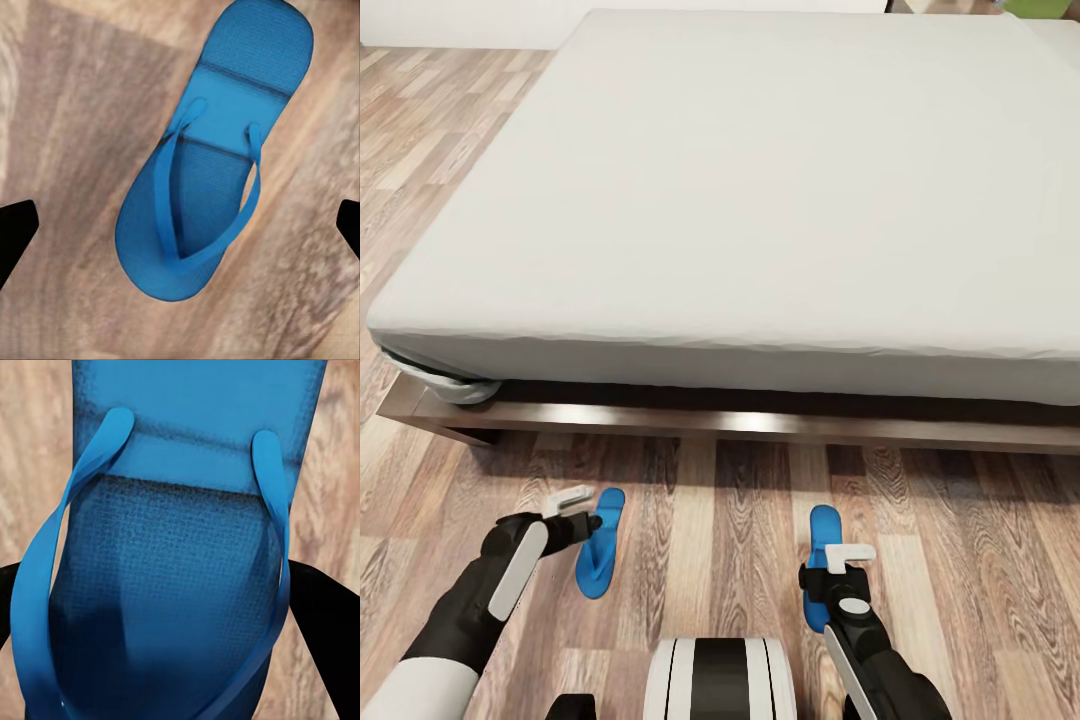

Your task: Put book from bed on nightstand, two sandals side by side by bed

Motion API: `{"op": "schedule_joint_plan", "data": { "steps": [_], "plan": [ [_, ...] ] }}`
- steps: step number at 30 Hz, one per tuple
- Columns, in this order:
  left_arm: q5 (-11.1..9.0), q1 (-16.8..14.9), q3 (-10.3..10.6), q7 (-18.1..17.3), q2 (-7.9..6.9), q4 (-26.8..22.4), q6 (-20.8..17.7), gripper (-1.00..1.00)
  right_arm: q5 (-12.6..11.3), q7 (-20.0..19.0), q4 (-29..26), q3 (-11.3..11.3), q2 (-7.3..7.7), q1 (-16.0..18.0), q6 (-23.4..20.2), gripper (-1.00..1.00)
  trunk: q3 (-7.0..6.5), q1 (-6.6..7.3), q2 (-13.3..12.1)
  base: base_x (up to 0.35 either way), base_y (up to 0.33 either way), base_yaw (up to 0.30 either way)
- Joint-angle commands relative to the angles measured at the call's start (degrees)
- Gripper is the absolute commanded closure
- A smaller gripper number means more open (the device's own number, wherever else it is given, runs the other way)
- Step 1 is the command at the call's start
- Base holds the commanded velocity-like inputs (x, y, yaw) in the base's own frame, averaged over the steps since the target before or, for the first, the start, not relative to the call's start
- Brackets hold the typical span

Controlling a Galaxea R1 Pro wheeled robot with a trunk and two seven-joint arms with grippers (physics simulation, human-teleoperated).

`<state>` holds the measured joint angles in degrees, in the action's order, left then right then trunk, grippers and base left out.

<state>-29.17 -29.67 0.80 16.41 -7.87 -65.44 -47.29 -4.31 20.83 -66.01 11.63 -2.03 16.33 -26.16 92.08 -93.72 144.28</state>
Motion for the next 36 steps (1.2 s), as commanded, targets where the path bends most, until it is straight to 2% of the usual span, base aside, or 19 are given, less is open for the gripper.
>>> {"op": "schedule_joint_plan", "data": {
  "steps": [1,4,7,10,11,18,28,36],
  "plan": [
    [-0.66,0.09,0.07,0.47,-0.62,-0.18,-0.25,-1.0,-0.45,0.5,-0.07,0.14,0.02,0.02,-0.18,1.0,0.03,0.01,0.01,0.0,0.0,0.0],
    [-1.52,0.65,-0.01,0.21,-3.11,-0.56,-0.34,-1.0,-0.39,0.65,0.02,0.15,0.01,0.02,-0.08,1.0,0.03,0.01,0.01,0.0,0.0,0.0],
    [-5.56,1.25,-0.06,-1.42,-5.74,-1.88,-0.35,-1.0,-0.36,0.66,0.08,0.15,0.01,0.02,-0.06,1.0,0.03,0.01,0.01,0.0,0.0,0.0],
    [-7.07,1.62,-0.31,-1.95,-7.5,-2.35,-0.35,-1.0,-0.35,0.6,0.03,0.15,0.01,0.02,-0.04,1.0,0.03,0.01,0.01,0.0,0.0,0.0],
    [-7.44,1.71,-0.66,-2.1,-8.38,-2.47,-0.35,-1.0,-0.35,0.57,-0.02,0.15,0.01,0.02,-0.04,1.0,0.03,0.01,0.01,0.0,0.0,0.0],
    [-7.81,1.81,-3.11,-2.25,-11.24,-2.41,-0.51,-1.0,-0.4,0.37,-2.0,-0.07,0.15,0.02,-0.33,1.0,0.03,0.01,0.01,0.0,0.0,0.0],
    [-7.83,1.82,-3.26,-2.26,-11.53,-2.32,-0.52,-1.0,-0.5,0.35,-2.62,-0.11,0.19,0.02,-0.39,1.0,0.03,0.01,0.01,0.0,0.139,0.0],
    [-7.83,1.82,-3.26,-2.24,-11.47,-2.34,-0.52,-1.0,-0.52,0.28,-2.63,-0.11,0.19,0.02,-0.31,1.0,0.03,0.01,0.01,0.0,0.03,0.0]
  ]
}}
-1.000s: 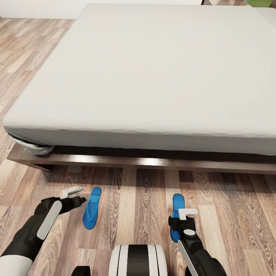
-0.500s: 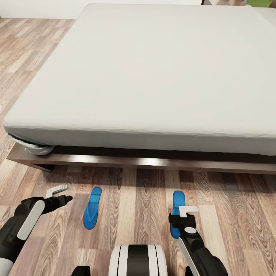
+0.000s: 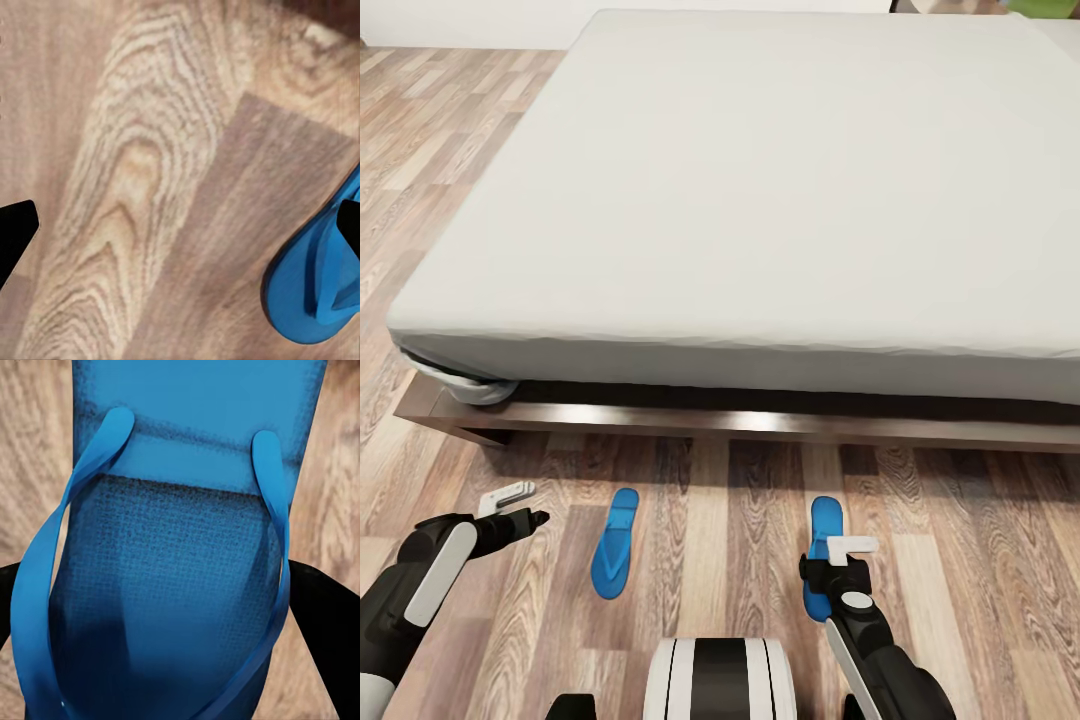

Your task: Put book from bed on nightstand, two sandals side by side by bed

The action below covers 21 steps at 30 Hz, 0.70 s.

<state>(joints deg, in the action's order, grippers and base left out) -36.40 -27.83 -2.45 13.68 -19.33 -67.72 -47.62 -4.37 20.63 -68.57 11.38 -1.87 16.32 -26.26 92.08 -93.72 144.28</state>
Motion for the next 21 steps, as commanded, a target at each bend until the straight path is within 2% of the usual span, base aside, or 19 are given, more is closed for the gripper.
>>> {"op": "schedule_joint_plan", "data": {
  "steps": [1,7,12,21],
  "plan": [
    [-0.6,-0.02,-0.01,0.49,-0.01,-0.05,-0.19,-1.0,-0.46,0.48,-0.07,0.13,0.02,0.03,-0.2,1.0,0.03,0.01,0.01,0.0,0.095,0.0],
    [-0.6,0.0,-0.01,0.48,-0.01,-0.06,-0.19,-1.0,-0.46,0.47,-0.07,0.13,0.02,0.04,-0.19,1.0,0.03,0.01,0.01,0.0,0.216,0.0],
    [-0.6,0.01,-0.01,0.5,0.06,-0.04,-0.19,-1.0,-0.46,0.32,-0.07,0.13,0.02,0.03,-0.18,1.0,0.03,0.01,0.01,0.0,0.072,0.0],
    [-0.6,0.02,-0.01,0.54,-0.01,-0.06,-0.19,-1.0,-0.46,0.29,-0.07,0.13,0.02,0.03,-0.16,1.0,0.03,0.01,0.01,0.0,0.267,0.0]
  ]
}}
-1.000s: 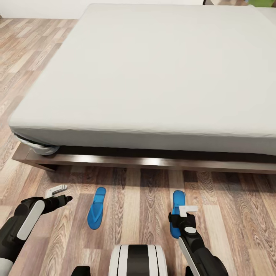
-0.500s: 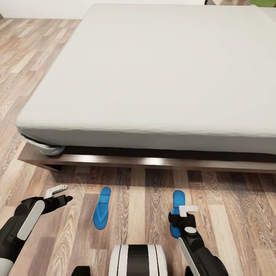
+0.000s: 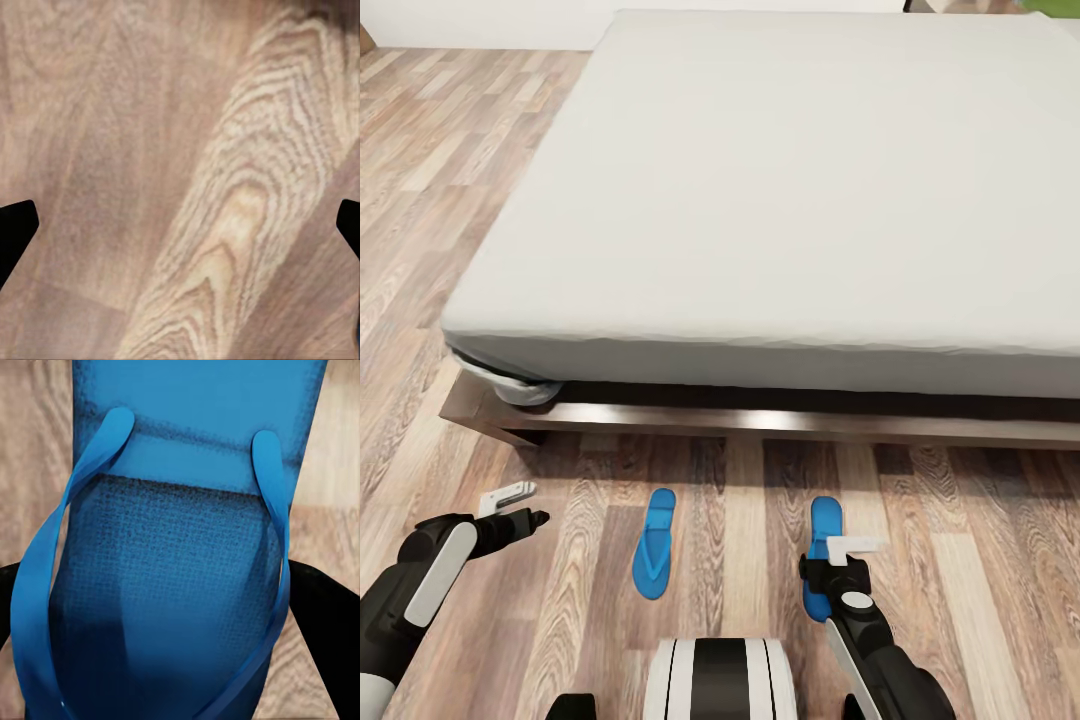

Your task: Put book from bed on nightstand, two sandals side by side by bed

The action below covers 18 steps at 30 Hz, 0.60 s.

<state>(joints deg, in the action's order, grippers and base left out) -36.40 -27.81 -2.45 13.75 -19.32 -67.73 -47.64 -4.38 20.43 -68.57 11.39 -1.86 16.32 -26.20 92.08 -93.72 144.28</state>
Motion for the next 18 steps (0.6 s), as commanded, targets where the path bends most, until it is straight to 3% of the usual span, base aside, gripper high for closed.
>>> {"op": "schedule_joint_plan", "data": {
  "steps": [1,11,18],
  "plan": [
    [-0.6,-0.01,-0.01,0.46,-0.01,-0.07,-0.17,-1.0,-0.46,0.49,-0.08,0.13,0.02,0.03,-0.22,1.0,0.03,0.01,0.01,0.0,0.209,0.0],
    [-0.6,-0.03,-0.01,0.46,-0.01,-0.09,-0.16,-1.0,-0.46,0.49,-0.08,0.13,0.02,0.03,-0.25,1.0,0.03,0.01,0.01,0.0,0.043,0.0],
    [-0.6,-0.01,-0.01,0.44,-0.01,-0.1,-0.17,-1.0,-0.46,0.49,-0.06,0.13,0.02,0.03,-0.25,1.0,0.03,0.01,0.01,0.0,0.199,0.0]
  ]
}}
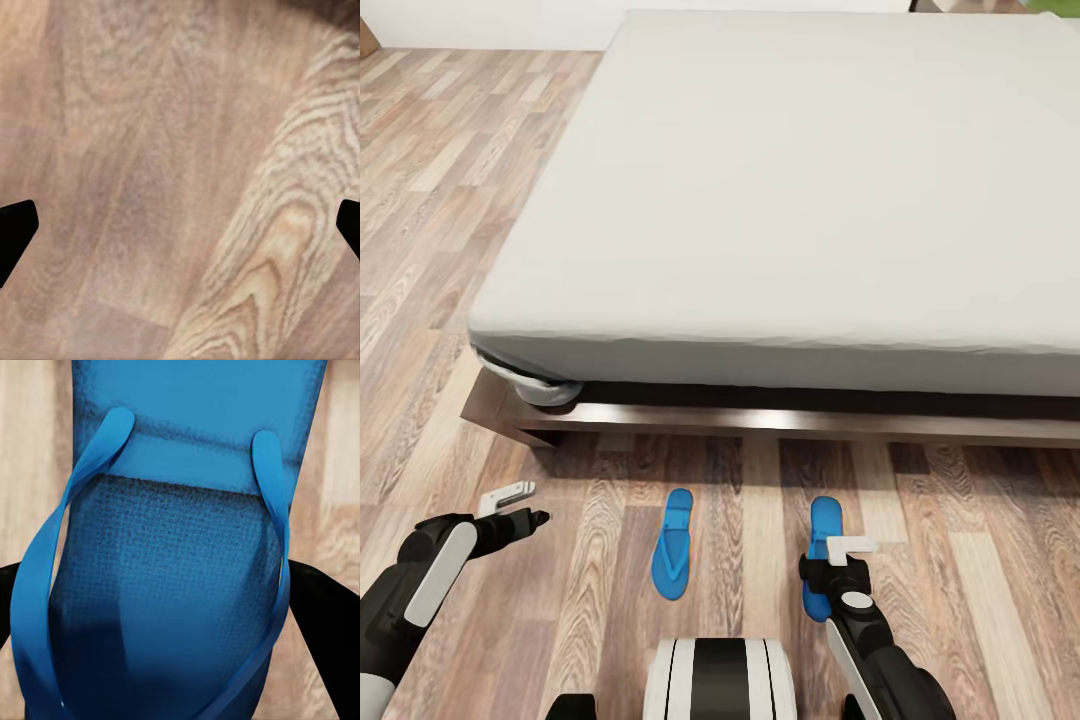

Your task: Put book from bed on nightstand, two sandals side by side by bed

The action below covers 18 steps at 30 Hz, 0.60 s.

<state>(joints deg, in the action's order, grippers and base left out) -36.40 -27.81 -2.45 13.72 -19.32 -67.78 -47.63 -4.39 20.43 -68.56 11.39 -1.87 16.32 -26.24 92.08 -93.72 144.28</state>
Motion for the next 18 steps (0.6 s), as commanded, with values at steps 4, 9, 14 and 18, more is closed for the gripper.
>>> {"op": "schedule_joint_plan", "data": {
  "steps": [4,9,14,18],
  "plan": [
    [-0.6,-0.03,-0.01,0.48,-0.01,-0.07,-0.13,-1.0,-0.45,0.49,-0.08,0.13,0.02,0.03,-0.23,1.0,0.03,0.01,0.02,0.0,0.042,0.0],
    [-0.6,-0.01,-0.01,0.48,-0.01,-0.07,-0.14,-1.0,-0.45,0.49,-0.09,0.13,0.02,0.03,-0.22,1.0,0.03,0.01,0.02,0.0,0.01,0.0],
    [-0.59,0.0,-0.01,0.46,0.0,-0.05,-0.18,-1.0,-0.45,0.49,-0.09,0.13,0.02,0.03,-0.22,1.0,0.03,0.01,0.02,0.0,0.171,0.0],
    [-0.6,-0.04,-0.01,0.47,-0.01,-0.06,-0.17,-1.0,-0.45,0.49,-0.09,0.13,0.02,0.03,-0.22,1.0,0.03,0.01,0.02,0.0,0.194,-0.002]
  ]
}}
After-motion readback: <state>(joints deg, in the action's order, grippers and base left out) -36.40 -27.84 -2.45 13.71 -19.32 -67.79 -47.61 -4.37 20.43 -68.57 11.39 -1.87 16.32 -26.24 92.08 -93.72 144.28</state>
